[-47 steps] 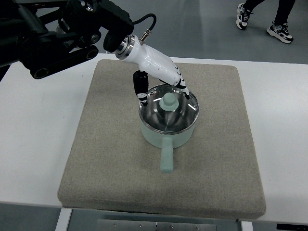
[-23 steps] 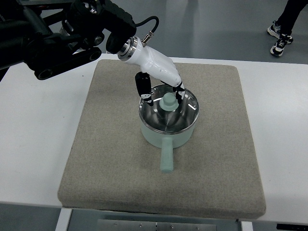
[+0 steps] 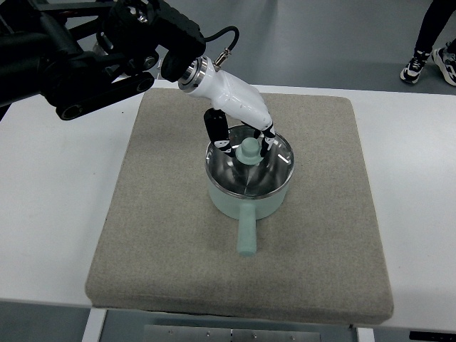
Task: Place lid left of pot with left hand
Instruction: 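Lower the left hand and close its fingers around the green lid knob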
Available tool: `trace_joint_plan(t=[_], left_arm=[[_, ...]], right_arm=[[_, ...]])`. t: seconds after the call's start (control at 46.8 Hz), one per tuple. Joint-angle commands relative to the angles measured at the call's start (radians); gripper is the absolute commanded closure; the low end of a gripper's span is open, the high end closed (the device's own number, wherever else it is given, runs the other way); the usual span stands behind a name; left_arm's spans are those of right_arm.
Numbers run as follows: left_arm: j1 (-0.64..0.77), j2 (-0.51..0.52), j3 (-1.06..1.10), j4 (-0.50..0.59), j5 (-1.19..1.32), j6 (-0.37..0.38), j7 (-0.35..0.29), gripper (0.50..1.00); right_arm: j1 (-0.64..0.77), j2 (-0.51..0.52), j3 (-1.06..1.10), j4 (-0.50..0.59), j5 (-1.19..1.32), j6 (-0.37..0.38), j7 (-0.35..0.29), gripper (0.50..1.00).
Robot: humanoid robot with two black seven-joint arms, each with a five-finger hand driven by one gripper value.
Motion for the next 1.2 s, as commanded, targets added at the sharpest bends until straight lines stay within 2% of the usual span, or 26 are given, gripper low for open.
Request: trace_joint_plan(t=[0.0,0.043,0.171,0.342,0.47,0.555,0.684,0.79,0.854,1.175], left_arm=[[0.000,-0.005,0.001,0.001,0.000,0.001,0.000,0.829],[0.000,-0.007,0.001,0.008,0.000,0.006,0.000,0.849],[0.000,-0.016,0.001,0.031,0.000,0.015,0.000,0.849],[0.000,-0.017,0.003,0.038,0.002,0.022,0.000,0.825],[0.002,-0.019,0.003,0.038,0.002,0.022,0.000,0.825],[0.002,-0.020,0.004,0.038,0.003,0.024,0.000,0.844],[0.003,-0.031,0.004,0.039,0.005,0.030,0.000,0.904],[0.002,-0.033,0.004,0.041,0.005,0.030,0.000,0.917],[0.003,-0.033,0.004,0.041,0.006,0.033,0.000,0.998],[0.002,-0.034,0.004,0.062,0.025,0.036,0.000,1.000]], right_arm=[[0.000,0.000,0.000,0.000,0.000,0.000,0.000,0.576],[0.000,0.000,0.000,0.000,0.000,0.000,0.000,0.576],[0.000,0.000,0.000,0.000,0.000,0.000,0.000,0.576],[0.000,0.000,0.000,0.000,0.000,0.000,0.000,0.576],[0.000,0.000,0.000,0.000,0.000,0.000,0.000,0.576],[0.000,0.000,0.000,0.000,0.000,0.000,0.000,0.576],[0.000,0.000,0.000,0.000,0.000,0.000,0.000,0.576],[0.000,0.000,0.000,0.000,0.000,0.000,0.000,0.576],[0.000,0.000,0.000,0.000,0.000,0.001,0.000,0.576],[0.000,0.000,0.000,0.000,0.000,0.001,0.000,0.576]])
